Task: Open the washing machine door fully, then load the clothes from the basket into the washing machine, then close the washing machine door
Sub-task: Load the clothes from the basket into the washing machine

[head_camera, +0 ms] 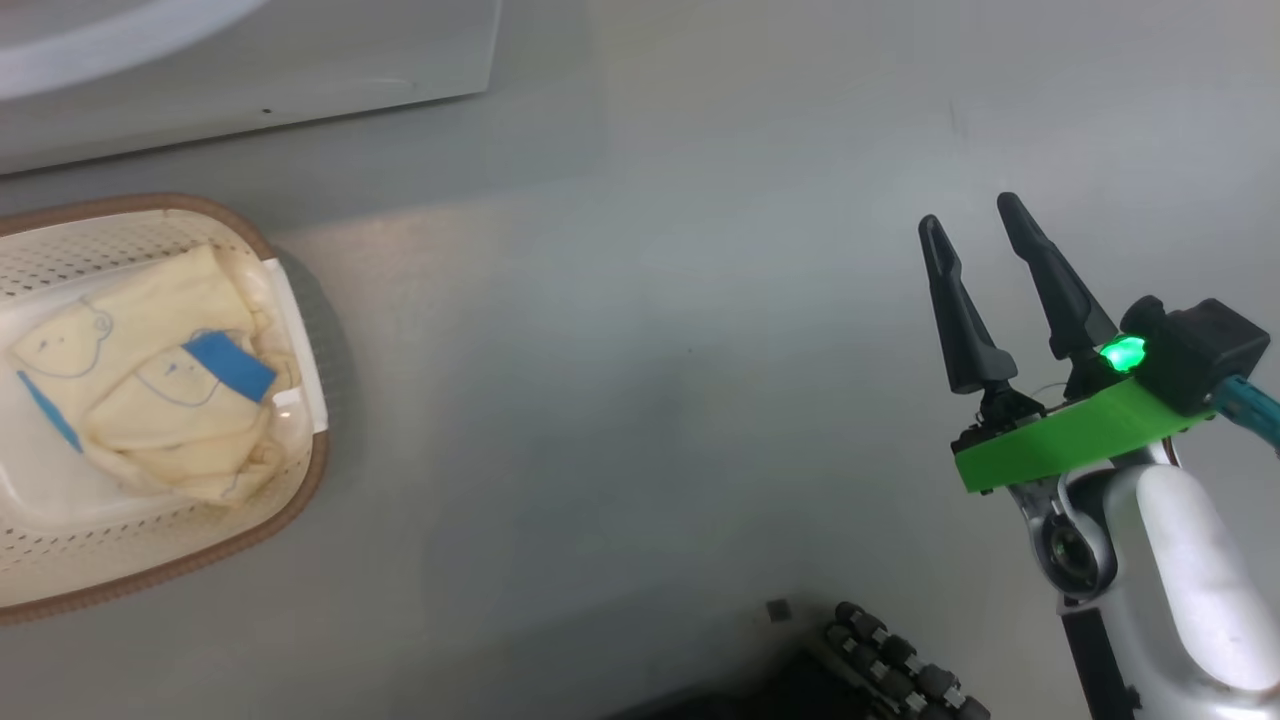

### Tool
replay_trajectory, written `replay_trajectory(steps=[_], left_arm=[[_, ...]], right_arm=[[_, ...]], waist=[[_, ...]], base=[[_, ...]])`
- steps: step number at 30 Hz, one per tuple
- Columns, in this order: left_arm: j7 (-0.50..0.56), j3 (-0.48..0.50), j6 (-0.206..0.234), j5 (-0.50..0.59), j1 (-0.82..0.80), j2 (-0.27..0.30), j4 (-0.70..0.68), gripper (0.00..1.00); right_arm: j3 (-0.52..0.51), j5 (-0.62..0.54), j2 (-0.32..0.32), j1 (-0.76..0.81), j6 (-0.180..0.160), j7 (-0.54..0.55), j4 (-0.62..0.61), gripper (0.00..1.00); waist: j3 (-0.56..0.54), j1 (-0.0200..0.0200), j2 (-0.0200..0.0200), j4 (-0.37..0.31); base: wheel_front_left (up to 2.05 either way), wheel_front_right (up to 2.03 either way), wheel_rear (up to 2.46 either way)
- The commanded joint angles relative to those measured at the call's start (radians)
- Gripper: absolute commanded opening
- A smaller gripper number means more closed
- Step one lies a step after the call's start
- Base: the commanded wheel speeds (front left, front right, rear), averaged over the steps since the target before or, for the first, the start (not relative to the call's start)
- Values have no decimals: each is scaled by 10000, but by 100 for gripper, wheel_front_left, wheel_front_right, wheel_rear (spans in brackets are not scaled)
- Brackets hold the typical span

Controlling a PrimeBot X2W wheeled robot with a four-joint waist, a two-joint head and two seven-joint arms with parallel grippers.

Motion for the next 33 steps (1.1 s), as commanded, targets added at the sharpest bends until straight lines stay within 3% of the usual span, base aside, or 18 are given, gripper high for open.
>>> replay_trajectory(steps=[1, 8, 11, 12, 13, 14, 15, 25, 33], left_arm=[[-215, 451, 118, 141, -496, 602, 34, 0], [-1865, 542, -298, 668, -1827, 752, 1729, 0], [-3115, 739, -495, 818, -2624, 755, 2654, 0], [-3507, 884, -515, 750, -2864, 687, 2931, 11], [-3795, 984, -577, 664, -3046, 616, 3198, 47], [-3999, 1009, -625, 666, -3207, 602, 3458, 47], [-4207, 975, -713, 722, -3344, 616, 3675, 100], [-5112, 675, -1390, 730, -3923, 334, 5315, 100], [-5884, 589, -1250, 660, -3281, -132, 5970, 100]], right_arm=[[155, 125, -12, -40, -2, -159, -176, 100], [378, 421, -12, -221, -2, -338, 89, 100], [526, 600, -11, -353, -2, -420, 244, 100], [564, 647, -11, -378, -2, -442, 306, 100], [598, 682, -11, -390, -2, -461, 372, 100], [619, 708, -11, -394, -2, -478, 432, 100], [622, 731, -11, -391, -2, -493, 484, 100], [470, 643, -11, -470, -2, -548, 557, 100], [87, 241, -11, -416, -2, -553, 429, 100]], waist=[[303, 0, 0, -351], [838, 0, 0, -977], [1046, 0, 0, -1281], [1086, 0, 0, -1365], [1116, 0, 0, -1432], [1149, 0, 0, -1477], [1165, 0, 0, -1499], [1155, 0, 0, -1187], [601, 0, 0, -637]], base=[[0, 0, 0], [0, 0, 0], [0, 0, 0], [0, 0, 0], [0, 0, 0], [0, 0, 0], [0, 0, 0], [0, 0, 0], [0, 0, 0]])
